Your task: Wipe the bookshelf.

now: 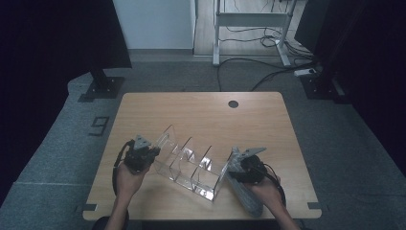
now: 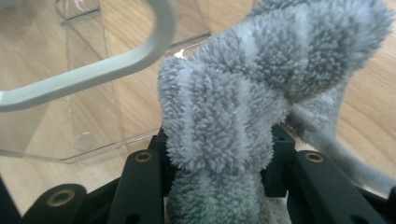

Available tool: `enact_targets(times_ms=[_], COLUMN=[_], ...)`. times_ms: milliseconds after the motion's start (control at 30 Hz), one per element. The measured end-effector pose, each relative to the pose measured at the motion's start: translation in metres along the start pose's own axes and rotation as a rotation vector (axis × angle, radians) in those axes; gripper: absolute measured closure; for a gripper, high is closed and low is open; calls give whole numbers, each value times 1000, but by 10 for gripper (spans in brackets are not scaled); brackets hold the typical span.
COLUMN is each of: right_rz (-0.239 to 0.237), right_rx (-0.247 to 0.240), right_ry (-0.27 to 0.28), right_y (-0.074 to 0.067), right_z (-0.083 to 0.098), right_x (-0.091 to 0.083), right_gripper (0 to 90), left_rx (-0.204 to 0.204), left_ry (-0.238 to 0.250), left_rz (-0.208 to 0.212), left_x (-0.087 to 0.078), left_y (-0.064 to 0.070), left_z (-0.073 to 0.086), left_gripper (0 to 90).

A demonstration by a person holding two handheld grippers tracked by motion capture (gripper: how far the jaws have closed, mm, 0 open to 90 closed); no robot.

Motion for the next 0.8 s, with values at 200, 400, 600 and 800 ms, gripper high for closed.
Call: enact_targets(times_ms=[200, 400, 600, 800], right_rz=[26, 54, 62, 75], right_rx=[6, 19, 20, 4], right_ry=[-9, -23, -37, -58], right_y=[8, 17, 21, 19], right_z=[-3, -5, -5, -4], right_x=[2, 6, 10, 17], right_gripper=[596, 595, 594, 594], left_rx=[1, 2, 2, 1], left_ry=[0, 0, 1, 1], left_rz=[1, -1, -1, -3], left_x=[0, 0, 0, 0], left_y=[0, 1, 1, 1], left_z=[0, 0, 0, 0], left_gripper=[858, 858, 857, 856])
Point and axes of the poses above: each handheld gripper's, and its own axes: x roughly forward along the jaws, z roughly out of its underside, y roughly to its right, the point moved 1 cm from there along x, roughly forward along the jaws, and after that the axes turned 8 degrees about -x, right-handed, at the moved point
